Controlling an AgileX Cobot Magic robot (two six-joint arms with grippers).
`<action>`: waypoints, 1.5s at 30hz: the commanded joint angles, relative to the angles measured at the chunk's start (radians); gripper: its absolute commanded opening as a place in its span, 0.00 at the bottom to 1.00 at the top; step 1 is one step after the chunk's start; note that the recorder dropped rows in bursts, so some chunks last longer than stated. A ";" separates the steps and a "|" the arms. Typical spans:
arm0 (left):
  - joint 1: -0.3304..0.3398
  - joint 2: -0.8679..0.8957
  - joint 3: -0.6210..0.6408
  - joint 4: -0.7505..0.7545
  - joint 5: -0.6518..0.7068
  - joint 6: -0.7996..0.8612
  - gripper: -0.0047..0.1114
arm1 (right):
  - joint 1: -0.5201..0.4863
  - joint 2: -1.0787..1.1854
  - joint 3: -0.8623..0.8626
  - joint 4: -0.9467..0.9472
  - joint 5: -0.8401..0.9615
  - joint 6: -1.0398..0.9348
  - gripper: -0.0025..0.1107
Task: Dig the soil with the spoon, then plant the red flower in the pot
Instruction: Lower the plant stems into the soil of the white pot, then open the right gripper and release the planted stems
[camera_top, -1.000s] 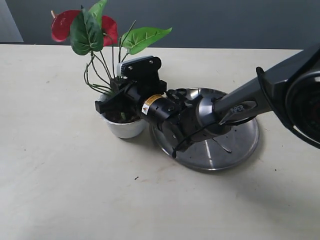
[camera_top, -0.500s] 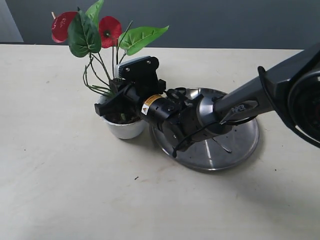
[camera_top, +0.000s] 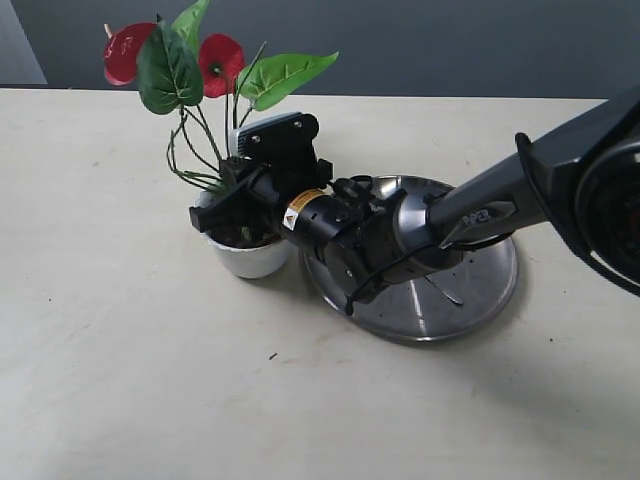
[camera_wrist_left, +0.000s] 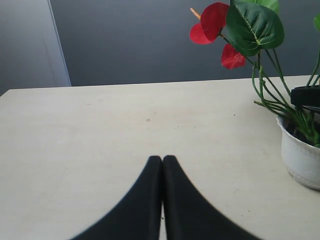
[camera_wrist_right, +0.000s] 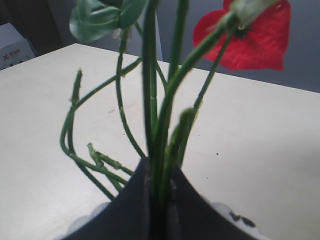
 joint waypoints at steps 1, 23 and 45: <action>-0.002 -0.002 -0.002 0.000 0.000 -0.002 0.04 | 0.006 0.017 0.019 -0.024 0.086 -0.011 0.14; -0.002 -0.002 -0.002 0.000 0.000 -0.002 0.04 | 0.006 -0.156 0.019 -0.056 0.350 -0.049 0.43; -0.002 -0.002 -0.002 0.000 0.000 -0.002 0.04 | 0.020 -0.661 0.019 -0.062 1.145 -0.096 0.18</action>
